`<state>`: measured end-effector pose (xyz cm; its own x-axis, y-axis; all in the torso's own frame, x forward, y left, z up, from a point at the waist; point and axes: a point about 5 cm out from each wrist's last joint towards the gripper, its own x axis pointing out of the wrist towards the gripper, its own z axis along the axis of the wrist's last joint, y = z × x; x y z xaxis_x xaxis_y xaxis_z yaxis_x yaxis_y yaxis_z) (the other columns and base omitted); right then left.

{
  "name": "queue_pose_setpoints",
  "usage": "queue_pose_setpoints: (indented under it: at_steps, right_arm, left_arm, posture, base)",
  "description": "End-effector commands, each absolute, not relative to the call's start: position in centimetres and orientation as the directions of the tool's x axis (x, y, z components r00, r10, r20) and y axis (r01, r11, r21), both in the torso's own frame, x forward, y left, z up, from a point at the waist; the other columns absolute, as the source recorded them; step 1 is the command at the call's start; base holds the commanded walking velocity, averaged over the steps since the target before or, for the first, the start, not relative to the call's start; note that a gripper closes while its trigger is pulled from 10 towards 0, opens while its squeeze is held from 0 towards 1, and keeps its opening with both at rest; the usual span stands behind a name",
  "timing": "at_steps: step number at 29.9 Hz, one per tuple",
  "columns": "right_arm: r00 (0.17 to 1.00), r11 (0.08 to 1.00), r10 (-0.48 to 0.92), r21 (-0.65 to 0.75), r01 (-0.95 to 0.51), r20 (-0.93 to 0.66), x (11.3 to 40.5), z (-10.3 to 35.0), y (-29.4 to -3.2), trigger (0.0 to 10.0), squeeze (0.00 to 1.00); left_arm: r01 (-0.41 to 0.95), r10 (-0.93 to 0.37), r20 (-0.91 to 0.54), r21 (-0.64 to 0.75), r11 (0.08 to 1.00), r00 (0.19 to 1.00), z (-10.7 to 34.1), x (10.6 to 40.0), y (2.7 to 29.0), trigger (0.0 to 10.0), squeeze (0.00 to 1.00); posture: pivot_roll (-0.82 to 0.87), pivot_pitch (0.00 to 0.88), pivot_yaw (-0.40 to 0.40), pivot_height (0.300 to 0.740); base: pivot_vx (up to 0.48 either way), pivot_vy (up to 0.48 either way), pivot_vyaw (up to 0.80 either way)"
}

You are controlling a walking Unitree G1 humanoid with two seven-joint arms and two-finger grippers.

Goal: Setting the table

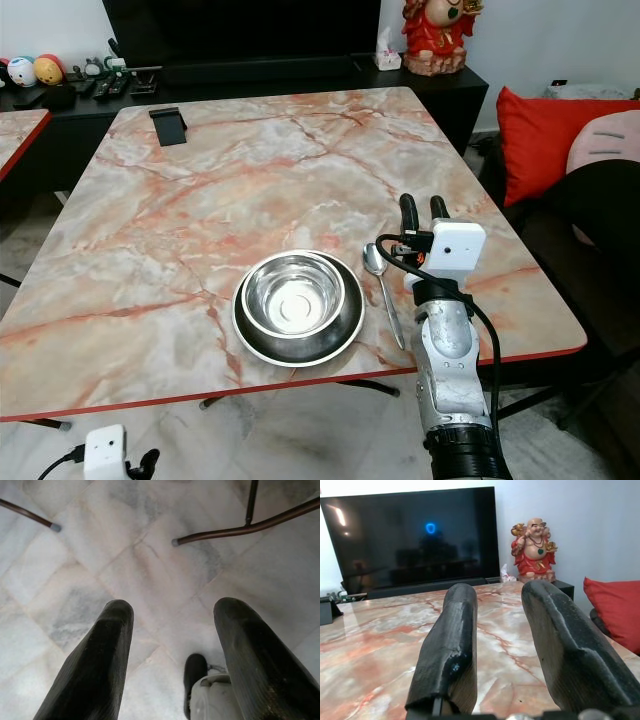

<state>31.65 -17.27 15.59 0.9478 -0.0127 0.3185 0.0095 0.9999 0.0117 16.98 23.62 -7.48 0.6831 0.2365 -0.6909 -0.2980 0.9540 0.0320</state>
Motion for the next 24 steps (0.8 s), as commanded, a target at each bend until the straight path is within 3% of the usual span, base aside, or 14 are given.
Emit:
queue_pose_setpoints:
  at_steps: [1,9,13,19,24]
  right_arm:
    - [0.947,1.000,-0.009,0.009,0.006,0.323,31.72,15.75,-17.20,10.0,0.00]
    - [0.948,1.000,-0.001,0.006,0.000,0.317,31.80,15.57,-16.90,10.0,0.00]
    - [0.948,1.000,0.008,-0.015,-0.003,0.319,31.77,15.61,-16.72,10.0,0.00]
    - [0.944,1.000,0.009,-0.016,-0.004,0.329,31.83,15.88,-16.81,10.0,0.00]
    - [0.945,1.000,0.007,-0.008,-0.005,0.327,31.90,15.91,-16.82,10.0,0.00]
  left_arm:
    - [-0.318,0.249,-0.717,0.041,0.947,0.651,-7.84,16.24,23.94,10.0,0.00]
    - [-0.310,0.235,-0.726,0.032,0.950,0.646,-7.91,16.37,23.66,10.0,0.00]
    - [-0.304,0.229,-0.729,0.030,0.952,0.645,-7.95,16.35,23.56,10.0,0.00]
    - [-0.302,0.226,-0.728,0.027,0.953,0.647,-7.96,16.38,23.45,10.0,0.00]
    - [-0.301,0.224,-0.727,0.024,0.953,0.649,-7.97,16.38,23.36,10.0,0.00]
  posture:
    - [-0.12,0.000,0.029,0.719]
    - [-0.11,0.000,0.024,0.719]
    - [-0.11,0.000,0.023,0.719]
    - [-0.10,0.000,0.021,0.719]
    - [-0.09,0.000,0.017,0.719]
  base:
    - [0.000,0.000,0.00]
    - [0.000,0.000,0.00]
    - [0.000,0.343,0.00]
    - [0.000,0.480,0.67]
    - [0.000,0.480,0.00]
